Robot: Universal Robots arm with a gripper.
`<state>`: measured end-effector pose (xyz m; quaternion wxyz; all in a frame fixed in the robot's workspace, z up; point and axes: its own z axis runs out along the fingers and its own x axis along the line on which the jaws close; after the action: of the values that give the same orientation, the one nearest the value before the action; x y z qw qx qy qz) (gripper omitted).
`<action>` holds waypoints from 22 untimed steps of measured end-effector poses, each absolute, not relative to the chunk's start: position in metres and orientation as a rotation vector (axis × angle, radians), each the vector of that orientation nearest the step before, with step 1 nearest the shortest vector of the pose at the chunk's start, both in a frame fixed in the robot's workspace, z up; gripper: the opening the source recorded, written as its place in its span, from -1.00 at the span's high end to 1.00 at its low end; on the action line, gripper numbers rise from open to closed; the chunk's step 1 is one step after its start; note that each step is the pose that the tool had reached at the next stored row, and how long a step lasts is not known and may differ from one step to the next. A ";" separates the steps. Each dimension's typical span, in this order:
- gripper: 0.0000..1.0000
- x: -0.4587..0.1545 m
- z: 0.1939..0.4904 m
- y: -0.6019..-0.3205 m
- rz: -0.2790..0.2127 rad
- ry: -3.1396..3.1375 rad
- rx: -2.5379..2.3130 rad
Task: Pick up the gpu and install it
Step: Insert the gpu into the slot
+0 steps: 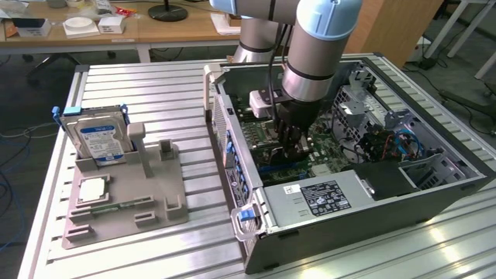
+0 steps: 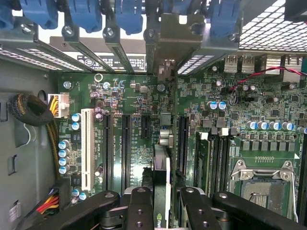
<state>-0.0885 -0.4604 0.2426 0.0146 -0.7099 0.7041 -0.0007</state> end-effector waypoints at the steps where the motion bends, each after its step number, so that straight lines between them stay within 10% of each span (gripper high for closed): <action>1: 0.47 -0.088 0.242 -0.460 -0.002 2.192 -2.210; 22: 0.47 -0.093 0.239 -0.461 -0.003 2.191 -2.210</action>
<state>-0.0927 -0.4606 0.2394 0.0147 -0.7100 0.7041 -0.0009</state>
